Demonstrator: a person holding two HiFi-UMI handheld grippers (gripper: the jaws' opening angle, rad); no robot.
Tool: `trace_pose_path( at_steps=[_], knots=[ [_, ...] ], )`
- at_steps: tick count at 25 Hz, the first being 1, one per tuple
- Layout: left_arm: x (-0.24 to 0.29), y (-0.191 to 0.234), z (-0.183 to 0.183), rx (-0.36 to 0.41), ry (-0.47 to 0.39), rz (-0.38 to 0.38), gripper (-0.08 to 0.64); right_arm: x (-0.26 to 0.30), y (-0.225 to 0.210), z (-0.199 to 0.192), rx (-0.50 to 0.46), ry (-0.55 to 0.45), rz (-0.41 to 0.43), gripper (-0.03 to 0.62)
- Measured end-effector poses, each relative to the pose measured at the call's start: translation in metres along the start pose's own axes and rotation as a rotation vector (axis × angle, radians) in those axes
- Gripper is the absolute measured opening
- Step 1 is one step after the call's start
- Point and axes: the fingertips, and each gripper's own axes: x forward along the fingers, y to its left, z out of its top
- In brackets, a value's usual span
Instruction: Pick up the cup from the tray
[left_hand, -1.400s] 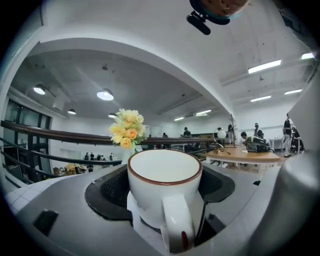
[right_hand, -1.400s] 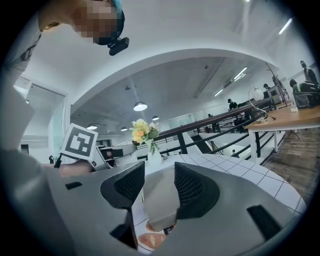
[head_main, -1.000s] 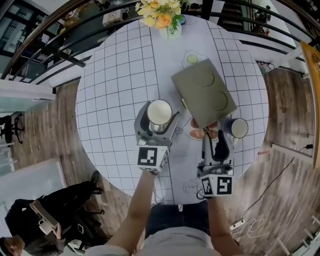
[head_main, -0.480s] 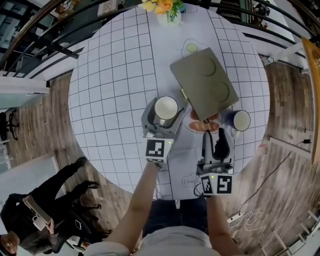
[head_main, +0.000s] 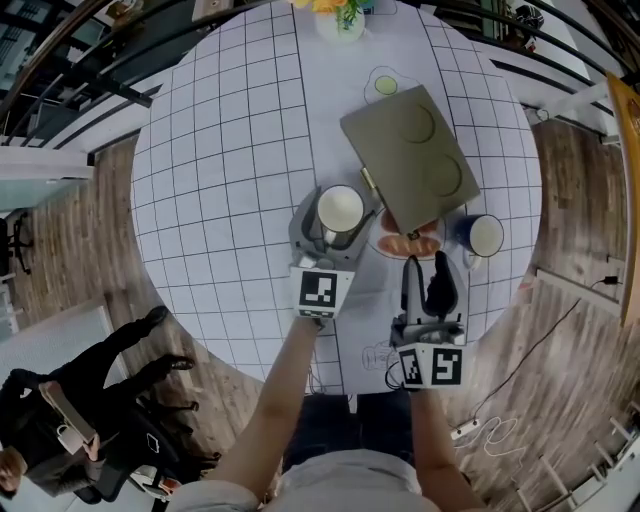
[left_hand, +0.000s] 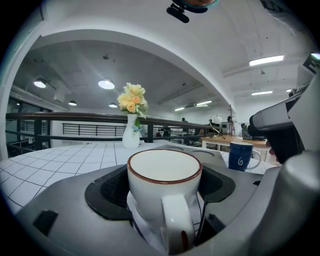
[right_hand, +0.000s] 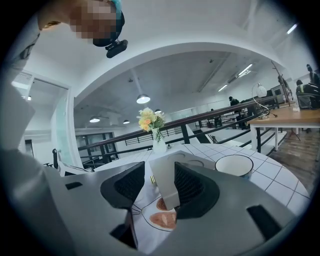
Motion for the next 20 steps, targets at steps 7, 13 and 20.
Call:
trace_pose_path(
  at_steps=[7,13,20],
  knots=[
    [-0.002,-0.001,0.002,0.009,-0.003,-0.001,0.405,0.002,0.004,0.0,-0.002,0.0,0.007,0.186],
    [-0.02,0.005,0.04,-0.036,-0.111,0.03,0.405,0.001,0.007,0.01,-0.003,-0.016,0.008,0.186],
    [-0.091,0.02,0.092,-0.147,-0.179,0.128,0.005,0.002,0.014,0.03,-0.019,-0.057,0.012,0.186]
  ],
)
